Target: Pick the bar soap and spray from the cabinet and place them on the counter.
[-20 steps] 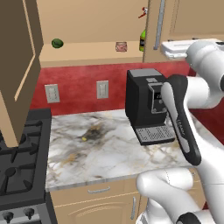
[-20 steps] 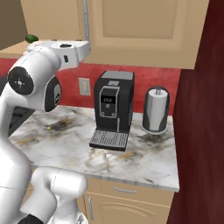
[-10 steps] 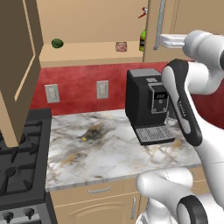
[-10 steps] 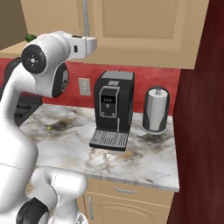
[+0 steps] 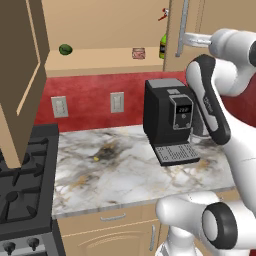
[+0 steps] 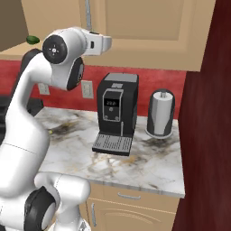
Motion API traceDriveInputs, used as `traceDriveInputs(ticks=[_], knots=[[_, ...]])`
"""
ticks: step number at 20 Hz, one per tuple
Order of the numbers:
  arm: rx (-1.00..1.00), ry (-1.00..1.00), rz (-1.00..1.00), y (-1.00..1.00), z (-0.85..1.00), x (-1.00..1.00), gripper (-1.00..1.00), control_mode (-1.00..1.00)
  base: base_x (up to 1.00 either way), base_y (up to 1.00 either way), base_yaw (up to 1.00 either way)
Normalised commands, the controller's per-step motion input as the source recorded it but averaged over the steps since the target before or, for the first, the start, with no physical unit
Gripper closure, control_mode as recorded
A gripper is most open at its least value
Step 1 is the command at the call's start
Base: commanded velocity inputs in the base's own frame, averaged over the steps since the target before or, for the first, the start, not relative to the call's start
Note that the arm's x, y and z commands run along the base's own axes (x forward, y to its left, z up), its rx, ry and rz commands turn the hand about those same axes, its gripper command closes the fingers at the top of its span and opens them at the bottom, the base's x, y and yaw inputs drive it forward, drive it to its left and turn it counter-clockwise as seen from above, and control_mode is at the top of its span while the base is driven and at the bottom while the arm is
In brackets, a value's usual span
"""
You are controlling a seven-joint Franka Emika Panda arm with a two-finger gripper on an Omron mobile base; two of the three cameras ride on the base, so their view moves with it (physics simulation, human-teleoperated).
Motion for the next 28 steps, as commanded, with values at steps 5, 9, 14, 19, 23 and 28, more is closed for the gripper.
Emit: traceDriveInputs(ticks=[5,9,14,19,23,28], knots=[[0.0,0.0,0.0,-0.13,-0.1,0.49,-1.0,-1.0,0.0,0.0,0.0],[0.0,0.0,-0.02,-0.05,-0.19,0.45,-1.0,-1.0,0.0,0.0,0.0],[-0.01,0.0,-0.05,-0.01,-0.14,0.48,-1.0,-1.0,0.0,0.0,0.0],[-0.05,0.0,-0.07,0.0,-0.09,0.54,-1.0,-1.0,0.0,0.0,0.0],[-0.04,0.09,-0.07,0.0,-0.05,0.58,-1.0,-1.0,0.0,0.0,0.0],[-0.04,0.11,-0.05,0.0,-0.06,0.54,1.0,-1.0,0.0,0.0,0.0]])
